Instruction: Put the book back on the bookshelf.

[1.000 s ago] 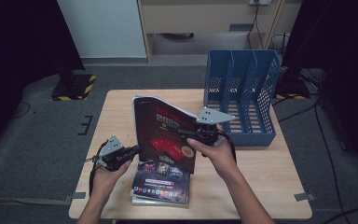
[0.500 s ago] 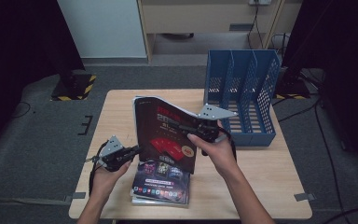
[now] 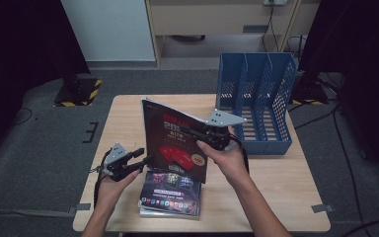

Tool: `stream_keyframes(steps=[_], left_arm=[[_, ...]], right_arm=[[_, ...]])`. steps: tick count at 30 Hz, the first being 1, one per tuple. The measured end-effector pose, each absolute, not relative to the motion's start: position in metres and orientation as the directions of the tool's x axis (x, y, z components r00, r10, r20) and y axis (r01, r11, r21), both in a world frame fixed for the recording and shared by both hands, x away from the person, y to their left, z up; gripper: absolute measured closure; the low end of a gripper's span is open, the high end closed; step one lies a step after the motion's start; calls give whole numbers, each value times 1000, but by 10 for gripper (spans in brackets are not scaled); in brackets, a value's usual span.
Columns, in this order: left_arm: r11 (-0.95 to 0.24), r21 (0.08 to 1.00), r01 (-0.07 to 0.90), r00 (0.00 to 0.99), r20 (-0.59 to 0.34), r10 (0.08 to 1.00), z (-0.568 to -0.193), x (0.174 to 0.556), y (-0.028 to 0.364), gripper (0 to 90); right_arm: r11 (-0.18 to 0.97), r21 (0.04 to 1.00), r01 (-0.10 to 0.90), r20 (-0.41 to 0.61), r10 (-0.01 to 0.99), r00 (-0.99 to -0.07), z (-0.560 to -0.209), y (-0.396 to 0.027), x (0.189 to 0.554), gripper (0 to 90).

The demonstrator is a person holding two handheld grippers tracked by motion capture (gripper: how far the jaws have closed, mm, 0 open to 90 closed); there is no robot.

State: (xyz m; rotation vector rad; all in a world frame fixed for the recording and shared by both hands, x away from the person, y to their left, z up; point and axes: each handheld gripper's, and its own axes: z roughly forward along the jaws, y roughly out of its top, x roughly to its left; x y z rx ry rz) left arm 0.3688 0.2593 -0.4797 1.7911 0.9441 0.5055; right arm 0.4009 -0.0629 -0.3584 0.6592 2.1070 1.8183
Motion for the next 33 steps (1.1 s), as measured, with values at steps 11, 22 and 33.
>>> stream_keyframes(steps=[11, 22, 33], left_arm=[[-245, 839, 486, 492, -31, 870, -497, 385, 276, 150], [-224, 781, 583, 421, -55, 905, -512, 406, 284, 59], [-258, 721, 644, 393, -22, 919, -523, 413, 286, 57]], right_arm=[[109, 986, 127, 46, 552, -832, -345, -58, 403, 868], [70, 985, 158, 80, 627, -775, -335, -67, 420, 868], [61, 985, 163, 80, 670, -738, -320, -73, 423, 868]])
